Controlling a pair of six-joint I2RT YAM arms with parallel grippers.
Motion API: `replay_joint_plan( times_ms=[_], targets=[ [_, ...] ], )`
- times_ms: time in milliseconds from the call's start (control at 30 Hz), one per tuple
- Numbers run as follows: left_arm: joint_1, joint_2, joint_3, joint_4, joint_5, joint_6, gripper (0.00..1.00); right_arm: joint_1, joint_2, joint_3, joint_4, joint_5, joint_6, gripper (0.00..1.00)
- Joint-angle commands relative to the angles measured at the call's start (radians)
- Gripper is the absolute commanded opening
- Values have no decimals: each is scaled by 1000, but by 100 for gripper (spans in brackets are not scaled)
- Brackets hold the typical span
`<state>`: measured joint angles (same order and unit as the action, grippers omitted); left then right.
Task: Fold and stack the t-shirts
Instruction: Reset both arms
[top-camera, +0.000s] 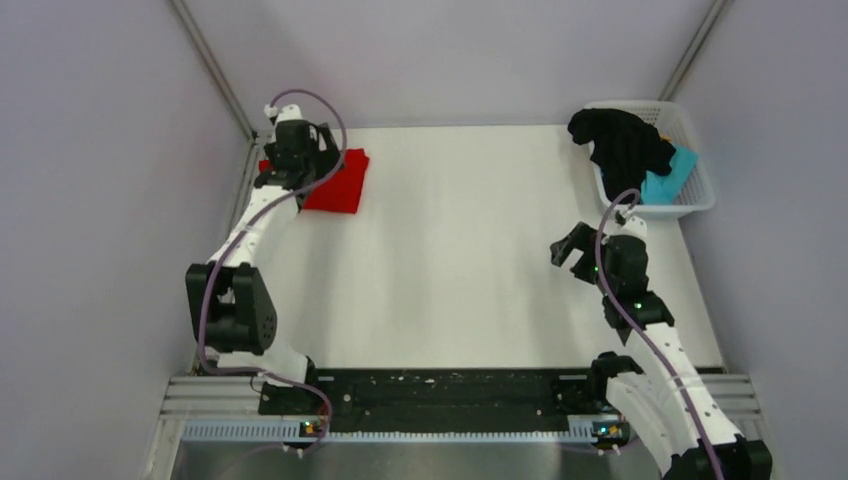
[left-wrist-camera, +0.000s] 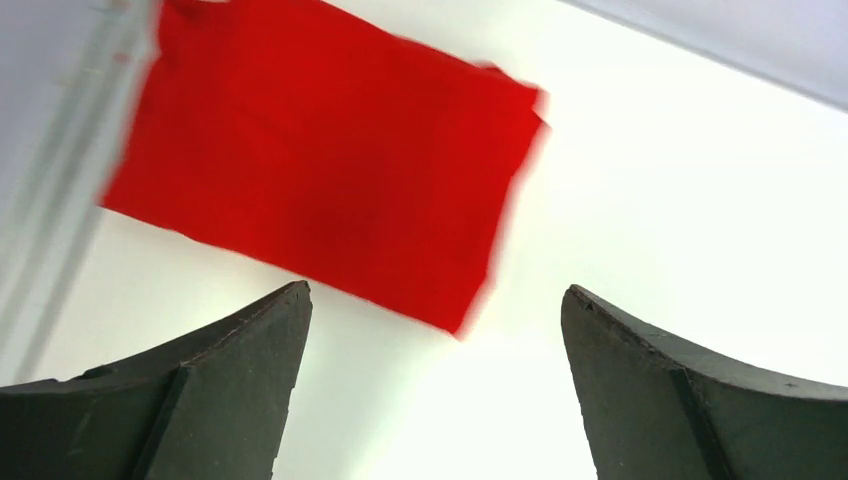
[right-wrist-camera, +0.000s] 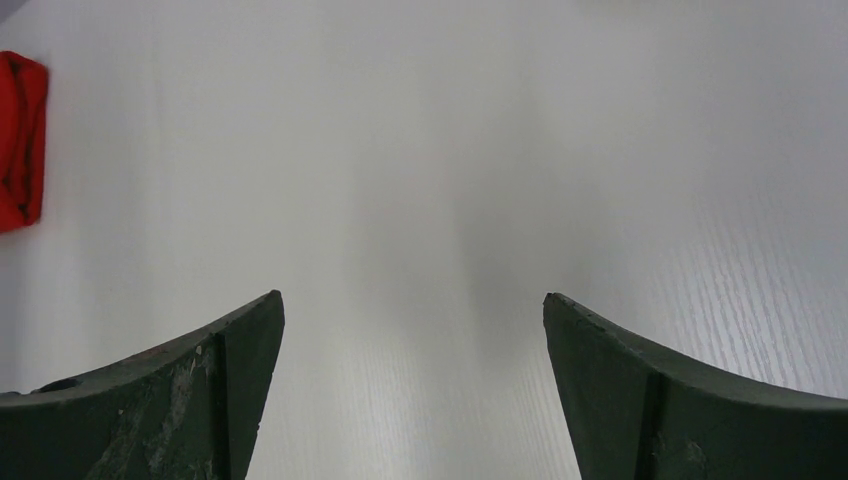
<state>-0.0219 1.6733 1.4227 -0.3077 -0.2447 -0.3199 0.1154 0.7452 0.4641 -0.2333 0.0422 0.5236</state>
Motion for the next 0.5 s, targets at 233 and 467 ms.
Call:
replay_joint_plan(
  times_ms=[233, 467],
  targets=[
    [-269, -566, -734, 324, 132, -178, 99, 0, -303, -52, 3, 20, 12, 99],
    [-269, -809, -916, 264, 68, -226, 99, 1, -421, -94, -1, 125, 45, 99]
  ],
)
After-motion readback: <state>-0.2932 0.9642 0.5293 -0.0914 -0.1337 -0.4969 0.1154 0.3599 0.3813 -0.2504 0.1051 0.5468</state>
